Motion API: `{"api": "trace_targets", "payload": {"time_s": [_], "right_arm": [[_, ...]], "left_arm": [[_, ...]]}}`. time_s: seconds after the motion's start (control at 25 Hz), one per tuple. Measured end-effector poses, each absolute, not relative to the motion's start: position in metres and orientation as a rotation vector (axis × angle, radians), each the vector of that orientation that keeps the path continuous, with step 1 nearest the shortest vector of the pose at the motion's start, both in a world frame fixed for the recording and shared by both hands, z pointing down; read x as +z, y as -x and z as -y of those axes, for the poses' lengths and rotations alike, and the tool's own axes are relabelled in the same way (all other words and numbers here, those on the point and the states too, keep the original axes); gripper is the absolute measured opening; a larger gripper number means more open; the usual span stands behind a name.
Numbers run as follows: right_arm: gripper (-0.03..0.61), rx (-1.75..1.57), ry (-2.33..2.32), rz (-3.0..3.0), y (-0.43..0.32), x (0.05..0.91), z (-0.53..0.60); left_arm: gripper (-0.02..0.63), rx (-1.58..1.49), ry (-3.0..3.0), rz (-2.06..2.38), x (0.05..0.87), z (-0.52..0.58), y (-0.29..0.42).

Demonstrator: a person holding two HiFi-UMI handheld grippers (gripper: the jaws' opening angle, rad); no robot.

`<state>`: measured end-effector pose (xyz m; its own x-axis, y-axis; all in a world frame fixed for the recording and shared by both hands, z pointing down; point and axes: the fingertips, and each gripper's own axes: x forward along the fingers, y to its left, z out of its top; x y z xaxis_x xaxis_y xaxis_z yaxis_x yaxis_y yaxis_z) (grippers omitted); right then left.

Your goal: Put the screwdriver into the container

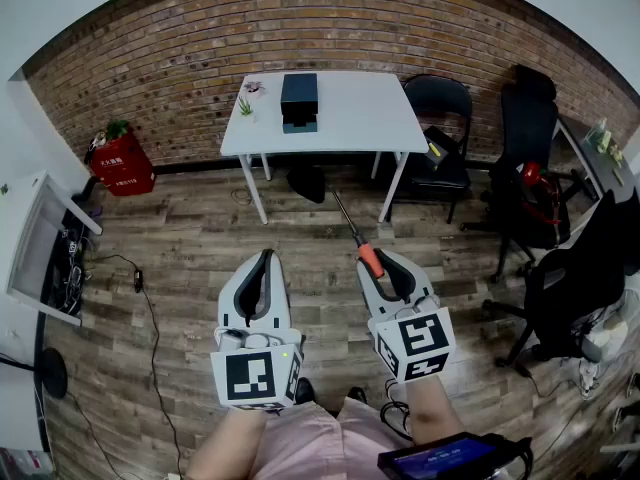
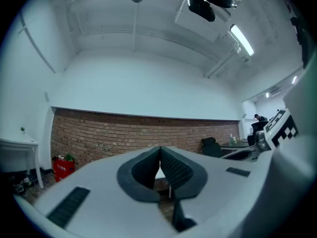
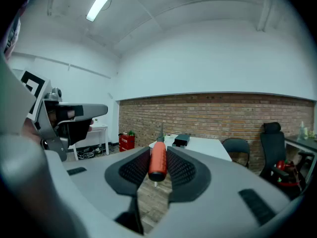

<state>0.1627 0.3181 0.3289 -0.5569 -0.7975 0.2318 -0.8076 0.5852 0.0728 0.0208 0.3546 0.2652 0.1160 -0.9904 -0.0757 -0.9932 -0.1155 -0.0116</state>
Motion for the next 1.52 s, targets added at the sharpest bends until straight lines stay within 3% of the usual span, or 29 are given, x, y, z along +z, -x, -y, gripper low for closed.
{"api": "trace_targets", "payload": {"time_s": [0.92, 1.52], "right_arm": [[0.11, 0.109, -1.457, 2.558, -0.12, 0.334, -0.287], [0.109, 0.231, -1.456, 2.514, -0.125, 0.378, -0.143]], "left_arm": [[0.012, 0.015, 2.374, -2.044, 0.299, -0.332, 0.046], [0.012, -0.14, 2.387, -2.081, 0.333, -0.184, 0.056]]}}
